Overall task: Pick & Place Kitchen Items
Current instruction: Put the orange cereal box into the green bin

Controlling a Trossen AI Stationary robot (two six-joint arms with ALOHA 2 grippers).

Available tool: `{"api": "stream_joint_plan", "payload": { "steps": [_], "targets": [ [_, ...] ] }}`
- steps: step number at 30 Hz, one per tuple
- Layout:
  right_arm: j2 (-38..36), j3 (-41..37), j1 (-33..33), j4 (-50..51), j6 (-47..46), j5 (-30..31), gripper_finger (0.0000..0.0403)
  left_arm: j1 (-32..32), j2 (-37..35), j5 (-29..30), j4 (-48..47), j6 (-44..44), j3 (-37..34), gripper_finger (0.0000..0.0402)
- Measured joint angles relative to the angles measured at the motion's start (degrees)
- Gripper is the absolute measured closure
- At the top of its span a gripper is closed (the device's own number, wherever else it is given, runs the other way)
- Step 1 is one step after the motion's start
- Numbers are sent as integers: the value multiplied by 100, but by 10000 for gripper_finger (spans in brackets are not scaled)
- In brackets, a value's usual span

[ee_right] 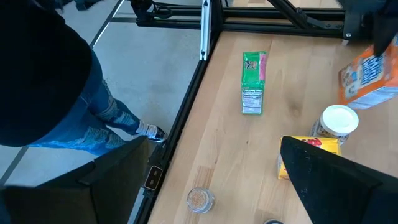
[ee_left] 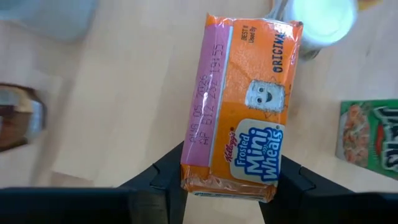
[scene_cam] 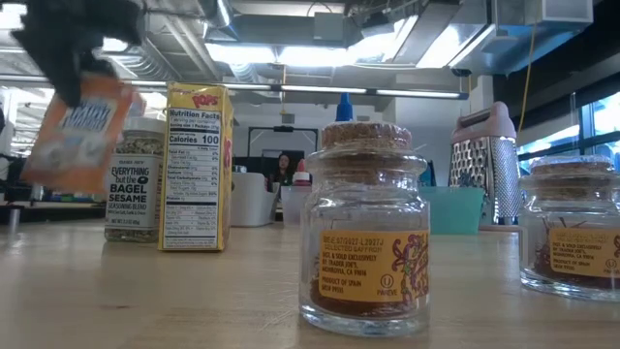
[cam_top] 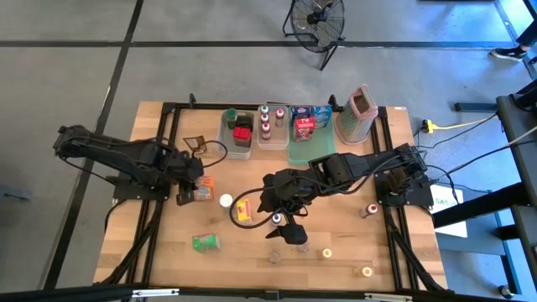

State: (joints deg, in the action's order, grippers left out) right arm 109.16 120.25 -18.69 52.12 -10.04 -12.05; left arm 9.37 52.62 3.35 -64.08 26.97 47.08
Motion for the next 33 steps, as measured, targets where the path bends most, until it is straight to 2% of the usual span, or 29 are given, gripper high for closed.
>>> {"api": "stream_joint_plan", "payload": {
  "steps": [8,10,15,18,25,33],
  "targets": [
    [-38,22,71,46,-12,126,37,-2,-4,838,-1129,-71,1420,256],
    [-97,31,87,2,-51,611,37,-2,-5,996,-1255,-69,1702,256],
    [-237,35,108,-24,-151,2468,37,-2,25,1281,-1115,-181,2246,256],
    [-245,35,113,-306,-150,3077,37,-2,54,1373,-622,-446,2404,256],
    [-243,35,166,-616,0,3092,37,-1,216,1159,915,-1237,2414,256],
    [-243,37,174,-886,-125,3095,37,-2,511,862,1677,-1713,2412,256]
  ]
}}
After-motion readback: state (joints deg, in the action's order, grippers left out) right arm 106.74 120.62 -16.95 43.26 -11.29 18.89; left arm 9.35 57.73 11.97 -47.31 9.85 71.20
